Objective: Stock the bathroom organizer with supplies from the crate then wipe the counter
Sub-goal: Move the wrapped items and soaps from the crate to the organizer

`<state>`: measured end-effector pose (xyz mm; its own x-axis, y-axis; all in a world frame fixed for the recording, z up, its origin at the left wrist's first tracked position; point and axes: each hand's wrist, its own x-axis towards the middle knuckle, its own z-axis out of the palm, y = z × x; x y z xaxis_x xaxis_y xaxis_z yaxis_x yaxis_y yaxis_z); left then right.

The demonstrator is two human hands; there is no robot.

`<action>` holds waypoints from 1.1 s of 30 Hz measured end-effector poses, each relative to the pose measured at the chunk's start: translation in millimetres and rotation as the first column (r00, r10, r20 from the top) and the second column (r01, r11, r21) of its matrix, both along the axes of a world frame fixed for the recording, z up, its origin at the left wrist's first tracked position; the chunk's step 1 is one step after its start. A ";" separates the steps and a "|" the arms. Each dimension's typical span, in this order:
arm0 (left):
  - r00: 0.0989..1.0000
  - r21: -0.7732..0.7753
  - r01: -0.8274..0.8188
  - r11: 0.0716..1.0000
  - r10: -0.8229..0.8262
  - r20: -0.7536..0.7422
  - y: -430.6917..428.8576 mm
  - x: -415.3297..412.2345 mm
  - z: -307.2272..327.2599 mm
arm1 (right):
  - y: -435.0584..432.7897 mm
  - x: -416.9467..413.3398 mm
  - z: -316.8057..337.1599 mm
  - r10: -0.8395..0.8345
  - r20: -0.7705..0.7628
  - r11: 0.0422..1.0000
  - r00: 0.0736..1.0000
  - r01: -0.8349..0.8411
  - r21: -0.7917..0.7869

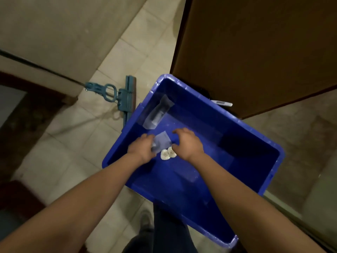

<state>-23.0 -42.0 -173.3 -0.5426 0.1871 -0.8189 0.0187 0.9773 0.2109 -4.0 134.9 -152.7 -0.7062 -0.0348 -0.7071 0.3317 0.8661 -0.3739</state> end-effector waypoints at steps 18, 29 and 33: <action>0.982 -0.138 0.137 0.981 -0.153 -0.112 7.0 -5.6 -62.4 | -20.3 -92.1 -68.0 0.351 -0.371 0.933 0.860 -0.353 0.066; 0.987 -0.133 0.122 0.984 -0.134 -0.089 5.0 -6.7 -75.3 | -23.2 -88.3 -92.4 0.481 -0.161 0.866 0.862 -0.437 0.245; 0.993 -0.092 0.083 0.992 -0.091 -0.082 5.1 -2.6 -74.8 | -16.0 -75.6 -93.8 0.421 -0.118 0.875 0.899 -0.368 0.315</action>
